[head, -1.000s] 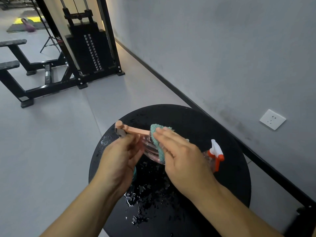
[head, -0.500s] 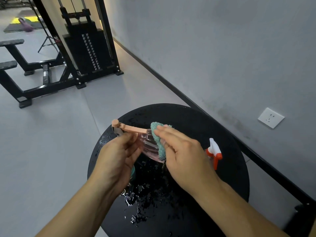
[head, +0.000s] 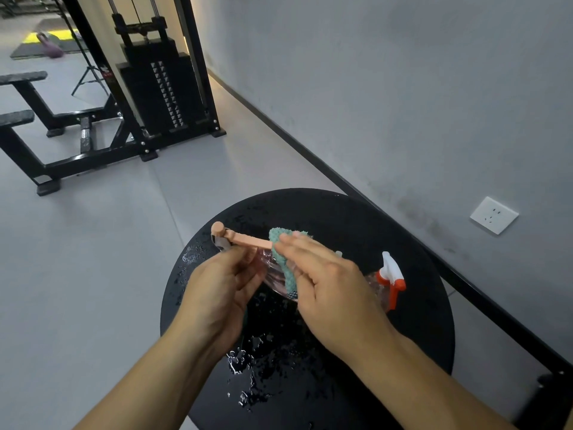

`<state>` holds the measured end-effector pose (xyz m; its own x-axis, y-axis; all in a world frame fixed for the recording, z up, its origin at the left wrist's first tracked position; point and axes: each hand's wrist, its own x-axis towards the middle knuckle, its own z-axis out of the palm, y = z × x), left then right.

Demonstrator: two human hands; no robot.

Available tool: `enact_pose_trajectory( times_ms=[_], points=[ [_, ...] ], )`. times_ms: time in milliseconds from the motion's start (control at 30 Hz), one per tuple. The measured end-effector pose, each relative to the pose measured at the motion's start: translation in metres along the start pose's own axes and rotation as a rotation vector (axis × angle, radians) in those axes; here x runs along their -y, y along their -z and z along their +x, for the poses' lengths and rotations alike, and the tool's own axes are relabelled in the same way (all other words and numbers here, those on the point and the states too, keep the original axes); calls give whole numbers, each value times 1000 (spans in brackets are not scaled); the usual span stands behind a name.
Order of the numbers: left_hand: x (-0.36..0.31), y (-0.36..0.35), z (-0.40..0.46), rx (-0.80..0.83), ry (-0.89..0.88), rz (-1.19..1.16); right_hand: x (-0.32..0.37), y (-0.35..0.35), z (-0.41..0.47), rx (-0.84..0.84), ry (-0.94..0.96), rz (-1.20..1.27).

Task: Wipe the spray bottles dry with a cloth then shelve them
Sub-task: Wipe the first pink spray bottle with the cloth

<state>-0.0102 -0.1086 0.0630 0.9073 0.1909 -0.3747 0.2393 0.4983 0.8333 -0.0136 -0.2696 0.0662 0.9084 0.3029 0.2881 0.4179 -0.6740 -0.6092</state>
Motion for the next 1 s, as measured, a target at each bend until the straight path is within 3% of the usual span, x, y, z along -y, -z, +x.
enact_pose_trajectory(
  times_ms=[433,700,1000],
  points=[
    [-13,8,5,-16,-27,-125,-8,3,4,-181,-67,212],
    [-17,13,0,224,-19,-206,-8,2,3,-242,-94,232],
    [-19,-3,-8,61,-63,-25,-9,-1,1,-272,-66,212]
  ],
)
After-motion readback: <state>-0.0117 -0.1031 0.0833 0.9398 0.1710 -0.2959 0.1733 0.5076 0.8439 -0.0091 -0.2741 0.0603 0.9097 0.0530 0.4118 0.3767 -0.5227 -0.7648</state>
